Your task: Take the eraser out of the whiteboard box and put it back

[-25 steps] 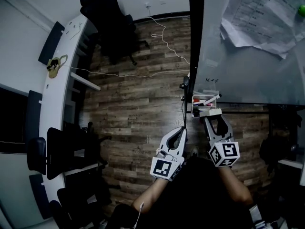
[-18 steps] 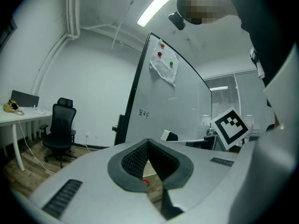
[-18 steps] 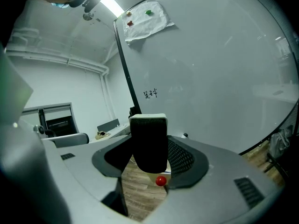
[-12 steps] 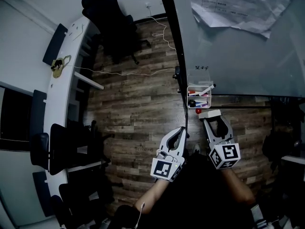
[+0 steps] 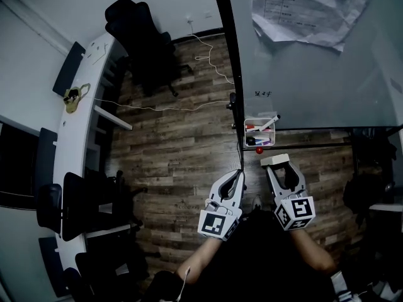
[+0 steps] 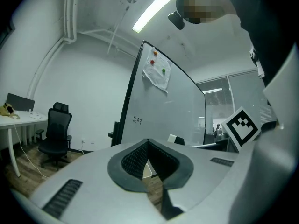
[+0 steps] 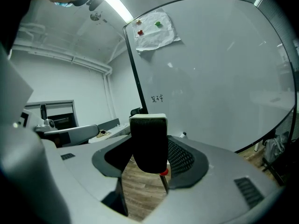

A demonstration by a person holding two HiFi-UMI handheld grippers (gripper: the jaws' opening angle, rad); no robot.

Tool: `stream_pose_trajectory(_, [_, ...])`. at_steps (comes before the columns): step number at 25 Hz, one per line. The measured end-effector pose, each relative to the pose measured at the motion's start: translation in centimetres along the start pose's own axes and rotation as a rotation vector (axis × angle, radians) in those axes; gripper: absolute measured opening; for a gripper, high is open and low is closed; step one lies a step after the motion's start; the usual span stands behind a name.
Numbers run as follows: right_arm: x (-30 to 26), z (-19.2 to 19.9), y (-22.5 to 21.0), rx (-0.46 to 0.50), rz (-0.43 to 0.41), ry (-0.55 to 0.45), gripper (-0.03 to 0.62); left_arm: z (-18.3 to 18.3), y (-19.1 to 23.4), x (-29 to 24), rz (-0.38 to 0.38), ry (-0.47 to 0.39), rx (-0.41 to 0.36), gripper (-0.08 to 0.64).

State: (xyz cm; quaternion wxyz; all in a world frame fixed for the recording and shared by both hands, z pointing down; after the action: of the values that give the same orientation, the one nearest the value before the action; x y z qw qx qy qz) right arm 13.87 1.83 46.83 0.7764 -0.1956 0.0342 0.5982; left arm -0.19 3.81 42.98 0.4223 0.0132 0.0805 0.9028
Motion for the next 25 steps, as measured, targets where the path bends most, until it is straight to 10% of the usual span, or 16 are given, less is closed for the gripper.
stream_pose_trajectory(25, [2.9, 0.4, 3.6, 0.027, 0.054, -0.039, 0.238, -1.2, 1.9, 2.6, 0.073, -0.030, 0.019, 0.006])
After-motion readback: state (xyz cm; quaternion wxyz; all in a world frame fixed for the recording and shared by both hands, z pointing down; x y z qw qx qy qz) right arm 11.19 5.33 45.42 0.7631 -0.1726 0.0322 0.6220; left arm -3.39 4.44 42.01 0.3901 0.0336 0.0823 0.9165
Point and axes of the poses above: the fingertips, and each gripper's own axes: x backward along the fingers, y to its left, z out of its underside, the point moved 3 cm from there along x, backward along the fingers, and after that the axes turned 10 degrees about z, right-handed, at the moved point
